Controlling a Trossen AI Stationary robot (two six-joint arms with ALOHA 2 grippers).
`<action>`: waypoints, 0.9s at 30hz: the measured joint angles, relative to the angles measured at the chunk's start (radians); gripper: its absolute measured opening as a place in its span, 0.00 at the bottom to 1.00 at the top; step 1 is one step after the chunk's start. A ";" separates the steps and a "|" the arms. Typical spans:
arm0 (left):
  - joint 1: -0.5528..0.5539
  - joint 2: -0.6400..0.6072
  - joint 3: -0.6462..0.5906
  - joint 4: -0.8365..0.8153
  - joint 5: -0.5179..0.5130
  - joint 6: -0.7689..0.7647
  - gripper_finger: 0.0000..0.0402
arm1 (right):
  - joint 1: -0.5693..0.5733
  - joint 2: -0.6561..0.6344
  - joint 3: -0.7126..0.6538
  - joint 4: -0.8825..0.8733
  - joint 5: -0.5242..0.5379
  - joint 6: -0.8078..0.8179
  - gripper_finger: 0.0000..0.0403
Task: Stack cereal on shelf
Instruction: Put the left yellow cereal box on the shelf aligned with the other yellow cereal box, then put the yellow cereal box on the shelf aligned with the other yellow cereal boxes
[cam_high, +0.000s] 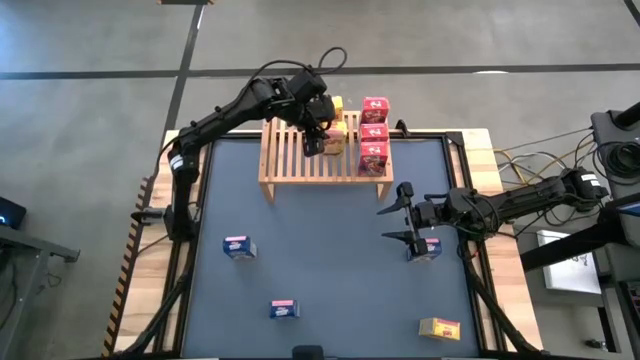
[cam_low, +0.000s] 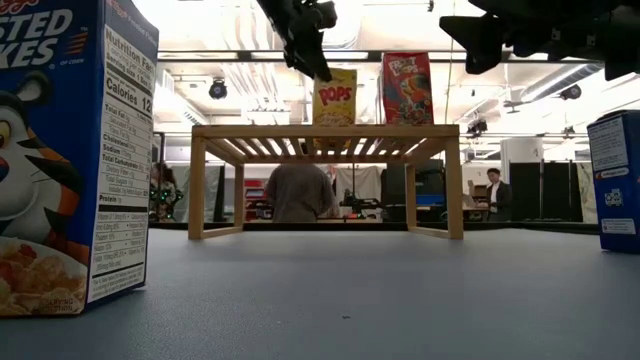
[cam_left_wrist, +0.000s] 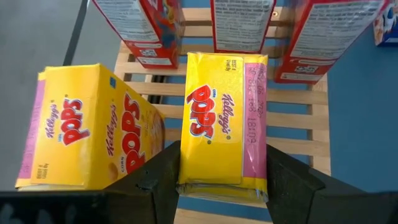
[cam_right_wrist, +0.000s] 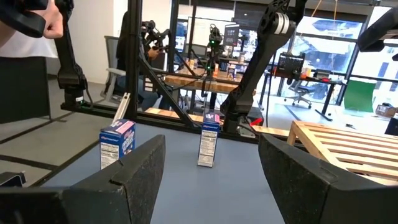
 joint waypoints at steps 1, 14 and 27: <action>0.000 0.000 0.000 -0.003 0.000 0.000 0.43 | 0.000 0.000 0.000 0.000 0.000 0.000 0.61; 0.000 -0.001 0.000 -0.004 0.000 -0.019 0.63 | 0.000 0.000 0.000 0.000 0.000 0.000 0.61; 0.000 -0.084 0.000 -0.048 -0.048 -0.028 0.72 | 0.000 0.000 0.000 0.000 0.000 -0.001 0.61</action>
